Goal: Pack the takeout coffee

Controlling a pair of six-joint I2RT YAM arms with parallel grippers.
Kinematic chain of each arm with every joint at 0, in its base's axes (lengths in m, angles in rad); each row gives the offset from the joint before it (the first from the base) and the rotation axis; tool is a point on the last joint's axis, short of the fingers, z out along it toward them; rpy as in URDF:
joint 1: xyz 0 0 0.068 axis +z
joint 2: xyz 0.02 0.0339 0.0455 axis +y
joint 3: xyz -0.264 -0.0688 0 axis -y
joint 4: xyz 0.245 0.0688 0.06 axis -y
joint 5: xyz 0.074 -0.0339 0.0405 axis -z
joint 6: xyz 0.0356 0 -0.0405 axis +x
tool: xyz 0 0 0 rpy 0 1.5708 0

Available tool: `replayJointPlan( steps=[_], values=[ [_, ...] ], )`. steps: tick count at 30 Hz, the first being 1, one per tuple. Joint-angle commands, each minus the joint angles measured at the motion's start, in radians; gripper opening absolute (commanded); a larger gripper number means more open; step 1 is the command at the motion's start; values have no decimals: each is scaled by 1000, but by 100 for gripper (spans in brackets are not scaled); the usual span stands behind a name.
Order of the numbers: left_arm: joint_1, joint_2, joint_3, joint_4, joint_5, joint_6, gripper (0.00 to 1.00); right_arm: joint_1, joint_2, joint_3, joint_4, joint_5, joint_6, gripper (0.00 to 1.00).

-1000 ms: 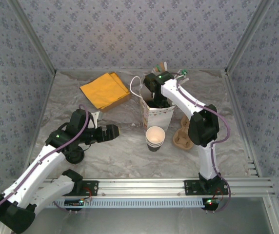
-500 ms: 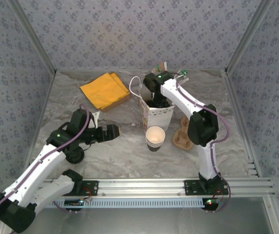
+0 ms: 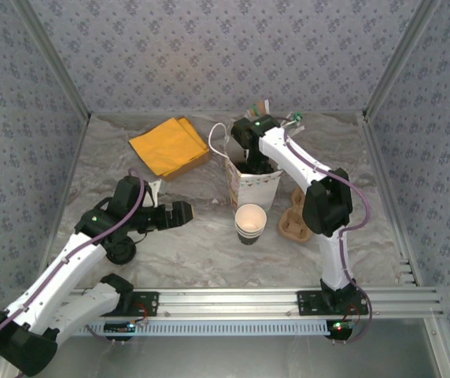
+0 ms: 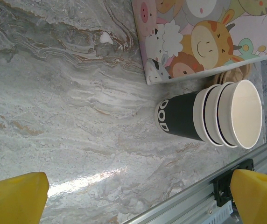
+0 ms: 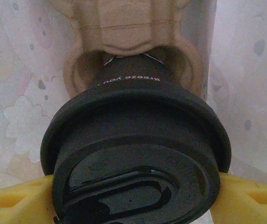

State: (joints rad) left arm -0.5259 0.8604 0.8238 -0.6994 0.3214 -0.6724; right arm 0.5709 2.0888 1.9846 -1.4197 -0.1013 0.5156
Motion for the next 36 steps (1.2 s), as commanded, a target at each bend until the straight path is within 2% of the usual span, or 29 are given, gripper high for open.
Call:
replayJointPlan(
  steps=[1, 36],
  values=[
    [-5, 3, 39, 10, -8, 18, 100, 2, 29, 14, -11, 22, -2, 79],
    [-6, 3, 36, 12, -7, 16, 100, 15, 16, 18, -21, 22, 15, 80]
  ],
)
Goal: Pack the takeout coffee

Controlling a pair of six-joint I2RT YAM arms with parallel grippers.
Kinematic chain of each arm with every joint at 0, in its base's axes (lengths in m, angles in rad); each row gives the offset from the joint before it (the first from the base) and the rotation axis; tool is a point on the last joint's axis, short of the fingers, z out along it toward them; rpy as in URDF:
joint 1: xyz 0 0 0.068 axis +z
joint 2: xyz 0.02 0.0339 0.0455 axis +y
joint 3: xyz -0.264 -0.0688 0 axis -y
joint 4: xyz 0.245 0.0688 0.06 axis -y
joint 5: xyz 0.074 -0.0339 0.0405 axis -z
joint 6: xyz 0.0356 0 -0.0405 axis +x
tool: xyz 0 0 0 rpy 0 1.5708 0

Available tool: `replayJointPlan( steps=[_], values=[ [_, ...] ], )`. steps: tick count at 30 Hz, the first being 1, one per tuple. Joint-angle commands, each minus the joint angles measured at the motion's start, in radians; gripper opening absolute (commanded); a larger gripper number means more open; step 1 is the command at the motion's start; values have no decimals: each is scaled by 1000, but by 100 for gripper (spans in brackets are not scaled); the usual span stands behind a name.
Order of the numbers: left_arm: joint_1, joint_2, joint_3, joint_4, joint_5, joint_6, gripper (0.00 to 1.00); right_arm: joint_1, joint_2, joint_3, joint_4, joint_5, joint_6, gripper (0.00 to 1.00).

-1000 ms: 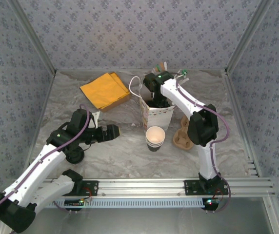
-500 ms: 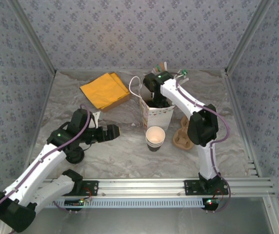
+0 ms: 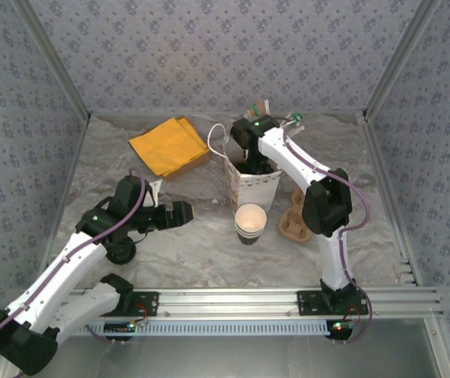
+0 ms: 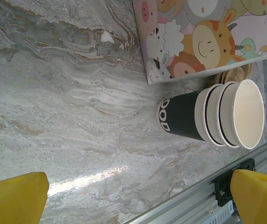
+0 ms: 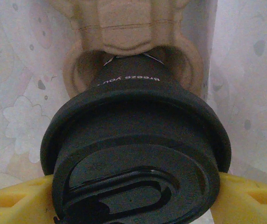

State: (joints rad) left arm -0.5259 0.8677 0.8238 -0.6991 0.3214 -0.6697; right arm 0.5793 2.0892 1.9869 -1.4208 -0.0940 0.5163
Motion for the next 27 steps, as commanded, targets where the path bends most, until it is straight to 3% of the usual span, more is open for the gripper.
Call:
replayJointPlan(
  steps=[1, 27],
  values=[
    [-5, -4, 36, 13, -8, 14, 100, 8, 15, 15, -20, 14, 13, 80],
    [-5, 4, 36, 15, -10, 16, 100, 6, 17, 20, -21, 15, 11, 80]
  ],
)
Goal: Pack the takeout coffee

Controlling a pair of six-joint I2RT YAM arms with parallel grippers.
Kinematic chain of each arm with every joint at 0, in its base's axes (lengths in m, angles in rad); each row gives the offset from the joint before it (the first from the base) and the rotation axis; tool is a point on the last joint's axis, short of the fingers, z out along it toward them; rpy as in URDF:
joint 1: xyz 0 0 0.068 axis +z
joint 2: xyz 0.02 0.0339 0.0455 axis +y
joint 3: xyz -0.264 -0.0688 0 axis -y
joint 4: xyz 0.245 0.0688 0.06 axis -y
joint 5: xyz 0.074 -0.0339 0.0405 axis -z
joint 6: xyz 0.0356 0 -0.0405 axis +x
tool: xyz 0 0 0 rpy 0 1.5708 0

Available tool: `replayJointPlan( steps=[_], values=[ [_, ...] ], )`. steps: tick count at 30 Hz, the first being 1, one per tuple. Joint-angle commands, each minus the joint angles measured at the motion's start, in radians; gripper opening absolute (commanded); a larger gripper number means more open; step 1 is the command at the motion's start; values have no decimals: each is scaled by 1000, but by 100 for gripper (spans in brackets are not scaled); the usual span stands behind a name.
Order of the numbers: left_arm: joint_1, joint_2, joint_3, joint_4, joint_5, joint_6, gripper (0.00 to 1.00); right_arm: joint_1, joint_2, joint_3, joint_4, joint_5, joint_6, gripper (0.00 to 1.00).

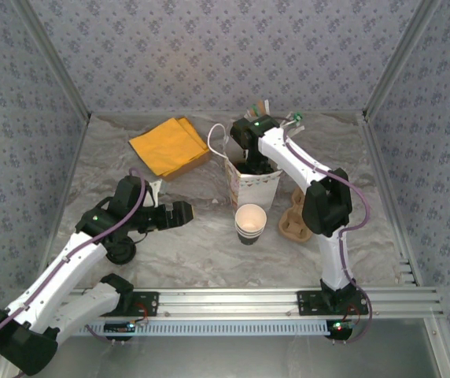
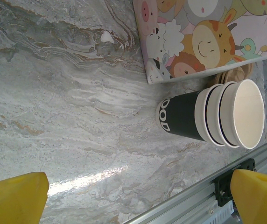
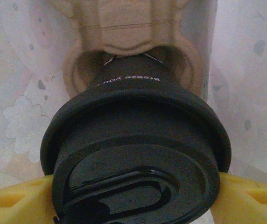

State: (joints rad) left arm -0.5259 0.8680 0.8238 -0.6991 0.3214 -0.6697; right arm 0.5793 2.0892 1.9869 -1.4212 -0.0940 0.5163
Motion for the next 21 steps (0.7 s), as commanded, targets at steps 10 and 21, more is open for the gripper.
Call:
replayJointPlan(
  steps=[10, 21],
  values=[
    [-6, 1, 34, 13, -9, 17, 100, 6, 14, 20, -23, 16, 13, 80],
    [-6, -1, 31, 14, -9, 14, 100, 7, 8, 23, -25, 16, 14, 80]
  ],
)
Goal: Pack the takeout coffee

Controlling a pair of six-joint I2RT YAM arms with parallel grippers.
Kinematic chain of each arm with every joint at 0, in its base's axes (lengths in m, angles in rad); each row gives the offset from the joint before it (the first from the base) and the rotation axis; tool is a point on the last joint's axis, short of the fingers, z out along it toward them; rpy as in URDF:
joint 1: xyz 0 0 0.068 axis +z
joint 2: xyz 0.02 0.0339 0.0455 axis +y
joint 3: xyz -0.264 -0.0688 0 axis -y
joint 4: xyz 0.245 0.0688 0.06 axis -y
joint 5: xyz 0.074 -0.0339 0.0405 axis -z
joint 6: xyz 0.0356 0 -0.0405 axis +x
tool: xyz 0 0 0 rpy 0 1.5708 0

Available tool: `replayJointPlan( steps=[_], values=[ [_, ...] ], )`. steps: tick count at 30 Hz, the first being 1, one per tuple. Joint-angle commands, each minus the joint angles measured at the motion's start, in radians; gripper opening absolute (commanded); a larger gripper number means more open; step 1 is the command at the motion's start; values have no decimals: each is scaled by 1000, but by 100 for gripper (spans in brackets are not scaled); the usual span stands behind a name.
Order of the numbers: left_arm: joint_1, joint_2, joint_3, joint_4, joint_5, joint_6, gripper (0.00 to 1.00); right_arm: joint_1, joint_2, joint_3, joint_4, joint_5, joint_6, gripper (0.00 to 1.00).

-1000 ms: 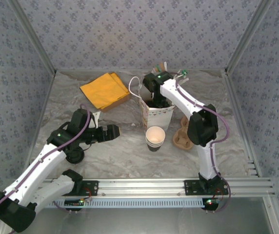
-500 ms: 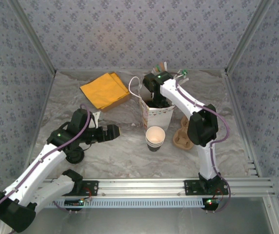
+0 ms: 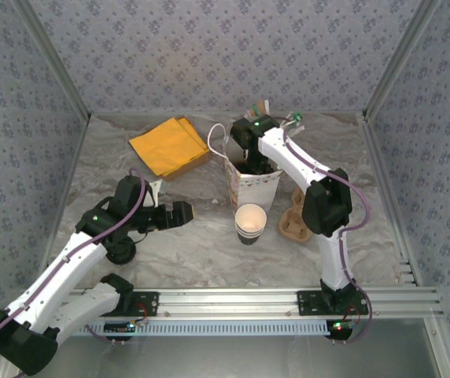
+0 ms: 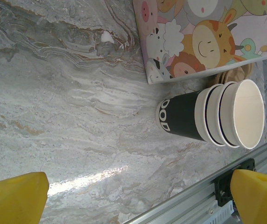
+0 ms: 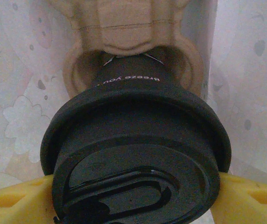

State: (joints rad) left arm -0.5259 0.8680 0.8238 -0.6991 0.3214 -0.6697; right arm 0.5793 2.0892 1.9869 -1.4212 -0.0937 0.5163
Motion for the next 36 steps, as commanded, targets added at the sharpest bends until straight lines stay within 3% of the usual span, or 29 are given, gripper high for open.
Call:
replayJointPlan(
  steps=[1, 36],
  values=[
    [-6, 0, 32, 15, -8, 15, 100, 7, 7, 23, -25, 16, 14, 80],
    [-6, 2, 27, 15, -7, 13, 100, 14, 5, 53, -45, 20, 21, 80]
  ],
)
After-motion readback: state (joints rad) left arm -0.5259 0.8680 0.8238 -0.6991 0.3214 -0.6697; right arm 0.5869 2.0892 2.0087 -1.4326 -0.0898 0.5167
